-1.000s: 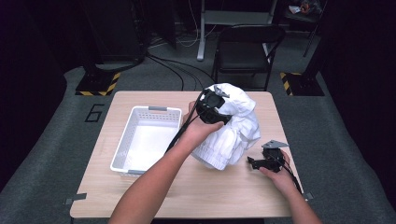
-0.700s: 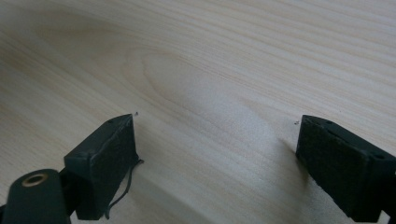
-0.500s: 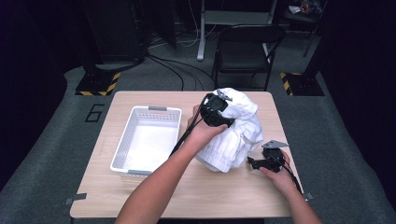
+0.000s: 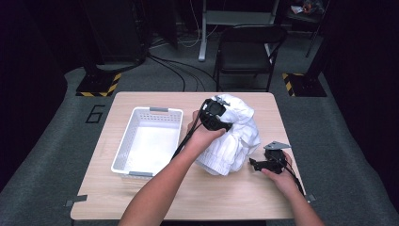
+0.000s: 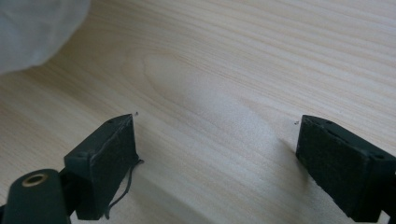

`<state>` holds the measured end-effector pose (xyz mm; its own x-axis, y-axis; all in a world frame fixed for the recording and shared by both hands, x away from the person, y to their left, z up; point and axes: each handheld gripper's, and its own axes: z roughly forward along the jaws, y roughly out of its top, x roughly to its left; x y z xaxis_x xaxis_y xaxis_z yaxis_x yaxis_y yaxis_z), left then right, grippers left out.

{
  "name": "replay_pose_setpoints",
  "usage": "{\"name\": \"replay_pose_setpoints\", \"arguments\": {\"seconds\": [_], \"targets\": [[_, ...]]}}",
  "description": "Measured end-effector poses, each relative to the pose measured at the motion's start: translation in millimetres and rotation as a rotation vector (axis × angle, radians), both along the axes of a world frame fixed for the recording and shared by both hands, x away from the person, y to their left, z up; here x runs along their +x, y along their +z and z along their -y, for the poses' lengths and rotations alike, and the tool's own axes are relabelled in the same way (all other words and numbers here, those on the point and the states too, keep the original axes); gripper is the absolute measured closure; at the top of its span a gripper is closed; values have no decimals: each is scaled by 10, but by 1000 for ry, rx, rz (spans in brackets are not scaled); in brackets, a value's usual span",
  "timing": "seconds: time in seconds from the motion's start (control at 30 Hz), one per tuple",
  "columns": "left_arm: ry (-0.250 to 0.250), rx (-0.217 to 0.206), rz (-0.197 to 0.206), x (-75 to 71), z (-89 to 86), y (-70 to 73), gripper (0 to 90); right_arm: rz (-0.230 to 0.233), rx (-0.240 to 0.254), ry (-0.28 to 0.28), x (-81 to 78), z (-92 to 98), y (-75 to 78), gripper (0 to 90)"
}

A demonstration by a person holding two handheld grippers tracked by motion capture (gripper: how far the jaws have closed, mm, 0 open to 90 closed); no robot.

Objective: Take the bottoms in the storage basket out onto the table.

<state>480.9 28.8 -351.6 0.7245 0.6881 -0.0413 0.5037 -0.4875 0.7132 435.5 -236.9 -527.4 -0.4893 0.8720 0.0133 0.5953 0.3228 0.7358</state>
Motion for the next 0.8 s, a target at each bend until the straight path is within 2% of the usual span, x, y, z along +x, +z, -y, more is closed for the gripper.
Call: {"name": "replay_pose_setpoints", "arguments": {"seconds": [0.2,0.37,0.53,0.63,0.8], "targets": [[26,11,-13,54,-36,-122,545,0,2,-1,0,-1,0,116],[42,-11,-48,89,-48,-268,544,3,-2,-2,1,0,-2,116],[68,17,-44,133,-62,-392,544,5,-5,-5,2,-2,-4,115],[86,3,-66,164,-79,-480,543,4,-3,-2,1,1,-2,116],[100,11,-85,198,-86,-603,541,1,-4,-7,-2,-3,-3,115]]}}
